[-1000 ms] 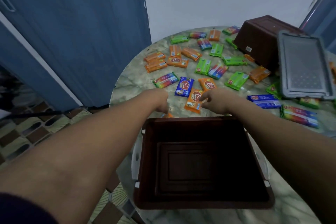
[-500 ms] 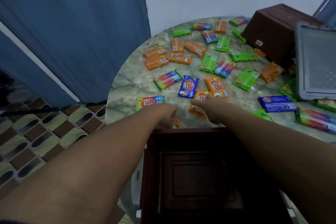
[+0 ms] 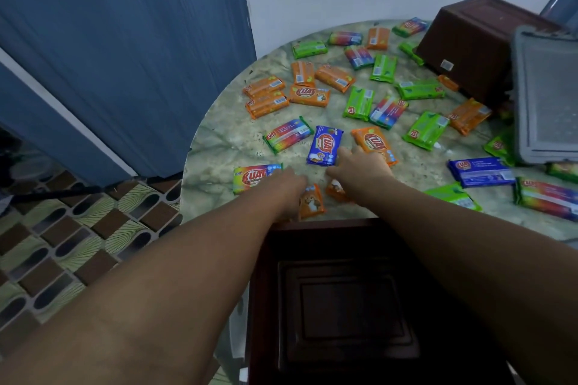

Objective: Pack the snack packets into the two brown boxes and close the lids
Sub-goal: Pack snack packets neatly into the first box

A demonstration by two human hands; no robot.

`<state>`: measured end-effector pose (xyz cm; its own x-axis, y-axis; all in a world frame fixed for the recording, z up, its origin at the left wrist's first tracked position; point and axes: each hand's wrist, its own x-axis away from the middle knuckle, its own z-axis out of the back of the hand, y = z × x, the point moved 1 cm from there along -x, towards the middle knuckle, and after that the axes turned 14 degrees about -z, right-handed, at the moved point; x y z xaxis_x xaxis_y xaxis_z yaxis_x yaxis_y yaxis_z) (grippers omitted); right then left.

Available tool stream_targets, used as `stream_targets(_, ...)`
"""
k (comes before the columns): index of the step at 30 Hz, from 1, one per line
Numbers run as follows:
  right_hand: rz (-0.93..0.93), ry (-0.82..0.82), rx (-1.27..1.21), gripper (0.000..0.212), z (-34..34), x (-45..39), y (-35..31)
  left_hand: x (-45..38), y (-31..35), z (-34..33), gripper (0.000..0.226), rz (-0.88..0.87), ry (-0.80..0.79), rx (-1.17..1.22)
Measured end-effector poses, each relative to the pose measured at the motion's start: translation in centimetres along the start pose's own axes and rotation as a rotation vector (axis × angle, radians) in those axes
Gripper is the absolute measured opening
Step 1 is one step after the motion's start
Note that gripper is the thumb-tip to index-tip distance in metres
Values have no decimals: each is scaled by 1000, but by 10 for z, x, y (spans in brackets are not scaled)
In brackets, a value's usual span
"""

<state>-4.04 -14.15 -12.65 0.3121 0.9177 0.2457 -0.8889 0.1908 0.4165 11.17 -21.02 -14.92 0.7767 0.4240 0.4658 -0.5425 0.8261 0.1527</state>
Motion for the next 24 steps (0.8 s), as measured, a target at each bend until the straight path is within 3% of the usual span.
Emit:
stream_targets(5,37,103,-119,86,-9,2,6,3,2,-2,92,49,97,51)
stream_targets(10,-32,126,-439,71,-5,10,19,15,8,15,76,75,243,110)
stream_targets(15,-211,339,-734,59,15,39,33,36,19,38,72,176,472,96)
stream_targets(19,-235,412,-777,56,27,74,34,68,34,48,64,194,640,81)
stream_targets(24,-278,407,-873,65,17,133,26,118,61,35,63,128,706,144)
